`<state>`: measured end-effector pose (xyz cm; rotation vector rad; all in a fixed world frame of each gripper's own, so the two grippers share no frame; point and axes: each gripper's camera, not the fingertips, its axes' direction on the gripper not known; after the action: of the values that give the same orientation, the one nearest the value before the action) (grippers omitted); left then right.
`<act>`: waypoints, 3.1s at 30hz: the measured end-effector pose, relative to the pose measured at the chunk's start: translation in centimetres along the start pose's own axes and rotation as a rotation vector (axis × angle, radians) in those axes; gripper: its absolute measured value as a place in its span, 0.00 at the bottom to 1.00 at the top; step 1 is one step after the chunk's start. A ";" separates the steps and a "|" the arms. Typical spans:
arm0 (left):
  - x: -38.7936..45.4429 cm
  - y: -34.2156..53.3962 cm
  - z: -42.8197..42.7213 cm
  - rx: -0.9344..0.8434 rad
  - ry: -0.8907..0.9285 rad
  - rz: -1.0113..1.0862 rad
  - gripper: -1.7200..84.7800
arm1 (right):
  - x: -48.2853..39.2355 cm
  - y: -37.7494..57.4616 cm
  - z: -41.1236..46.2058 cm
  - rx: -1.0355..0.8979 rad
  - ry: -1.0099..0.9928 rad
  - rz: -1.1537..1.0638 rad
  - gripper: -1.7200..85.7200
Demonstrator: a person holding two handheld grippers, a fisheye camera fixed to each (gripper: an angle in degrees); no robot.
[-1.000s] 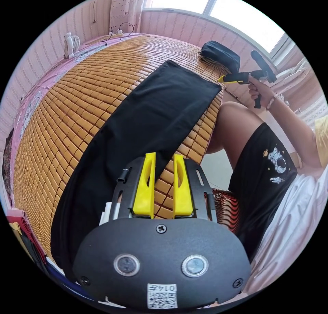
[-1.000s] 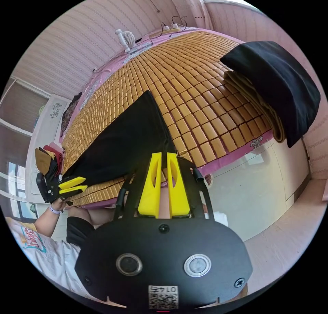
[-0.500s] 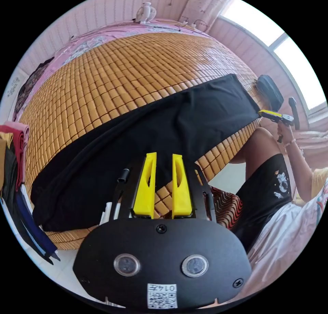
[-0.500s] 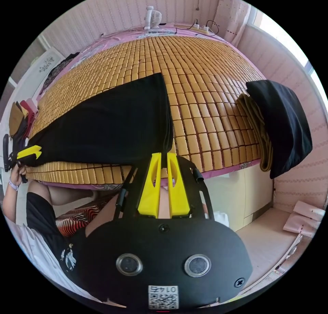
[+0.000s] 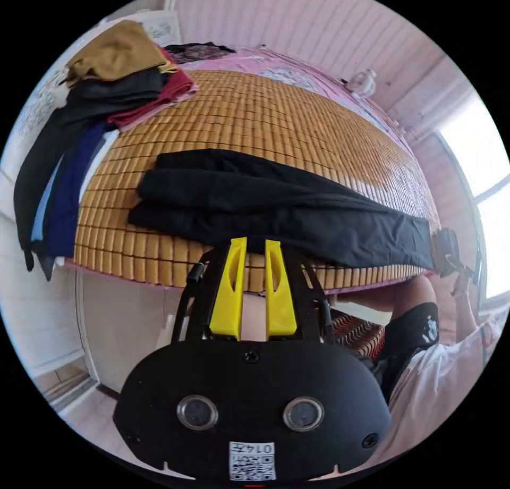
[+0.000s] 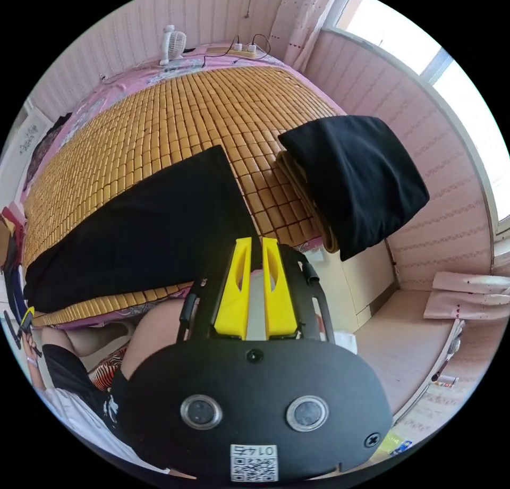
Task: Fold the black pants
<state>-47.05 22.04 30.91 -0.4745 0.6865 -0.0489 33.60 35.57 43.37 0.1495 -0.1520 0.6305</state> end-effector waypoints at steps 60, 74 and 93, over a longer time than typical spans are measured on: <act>-24.1 -2.5 -11.2 0.225 0.206 0.451 0.27 | -85.4 -1.3 23.0 -0.295 -0.802 -1.652 0.05; -23.5 -3.8 -8.1 -0.038 0.148 0.247 0.02 | -91.1 0.3 25.1 -0.380 -0.698 -1.693 0.03; -24.9 5.1 -7.8 0.341 0.030 -0.222 0.02 | -68.0 1.5 25.8 0.004 -0.275 -1.209 0.02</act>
<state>-71.76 28.34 38.36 -0.2197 0.6370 -0.3769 -24.01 -7.02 56.03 0.2935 -0.2872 -0.5987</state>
